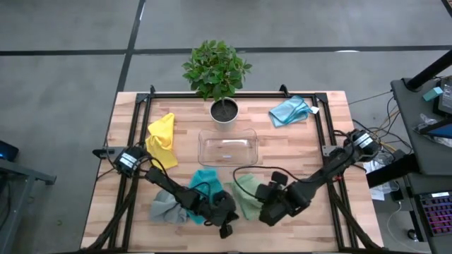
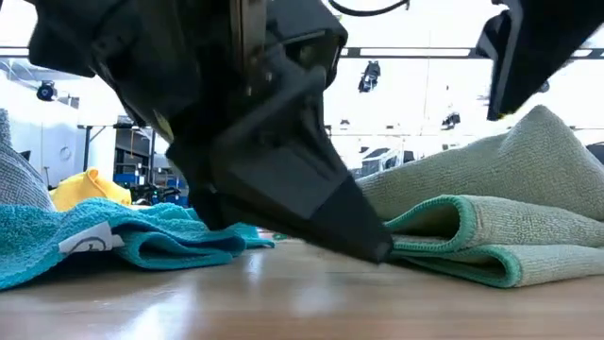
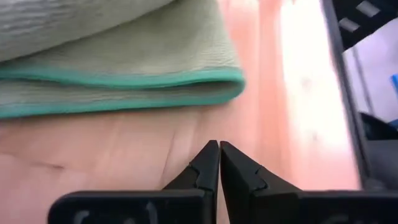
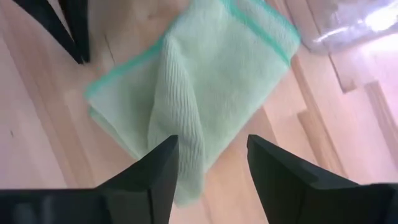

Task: Fold microfiber towels
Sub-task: Fold the green microfiber cloth

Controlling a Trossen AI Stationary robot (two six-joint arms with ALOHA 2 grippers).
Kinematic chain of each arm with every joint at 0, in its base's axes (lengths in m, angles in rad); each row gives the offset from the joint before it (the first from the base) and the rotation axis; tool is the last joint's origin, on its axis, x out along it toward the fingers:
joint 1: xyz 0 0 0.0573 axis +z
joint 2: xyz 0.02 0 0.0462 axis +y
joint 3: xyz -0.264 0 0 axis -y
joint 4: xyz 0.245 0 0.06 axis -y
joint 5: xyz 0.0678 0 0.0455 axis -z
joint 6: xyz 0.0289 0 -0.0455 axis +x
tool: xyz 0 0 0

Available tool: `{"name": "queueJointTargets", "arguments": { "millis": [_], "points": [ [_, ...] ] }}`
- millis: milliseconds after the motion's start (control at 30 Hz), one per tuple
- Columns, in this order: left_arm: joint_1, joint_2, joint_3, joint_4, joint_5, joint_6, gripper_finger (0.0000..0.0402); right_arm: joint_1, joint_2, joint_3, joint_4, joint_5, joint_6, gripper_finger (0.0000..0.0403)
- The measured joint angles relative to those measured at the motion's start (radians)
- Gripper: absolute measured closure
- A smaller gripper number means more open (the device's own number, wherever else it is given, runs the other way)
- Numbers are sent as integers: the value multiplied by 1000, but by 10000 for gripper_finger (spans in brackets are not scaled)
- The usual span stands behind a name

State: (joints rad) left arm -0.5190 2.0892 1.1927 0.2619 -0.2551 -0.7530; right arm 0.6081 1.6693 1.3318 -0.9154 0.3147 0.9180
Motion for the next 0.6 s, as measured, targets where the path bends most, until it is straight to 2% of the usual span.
{"name": "queueJointTargets", "arguments": {
  "millis": [200,333,433,600],
  "points": [
    [2,36,8,76,-31,3,402,6,1,-87,113,-8,-11,217],
    [0,51,19,77,-59,0,402,7,1,-124,177,-12,-22,234],
    [2,53,19,71,-101,1,402,7,1,-143,225,-21,-28,268],
    [3,53,18,69,-125,2,402,7,1,-203,401,-63,-48,354]
  ]
}}
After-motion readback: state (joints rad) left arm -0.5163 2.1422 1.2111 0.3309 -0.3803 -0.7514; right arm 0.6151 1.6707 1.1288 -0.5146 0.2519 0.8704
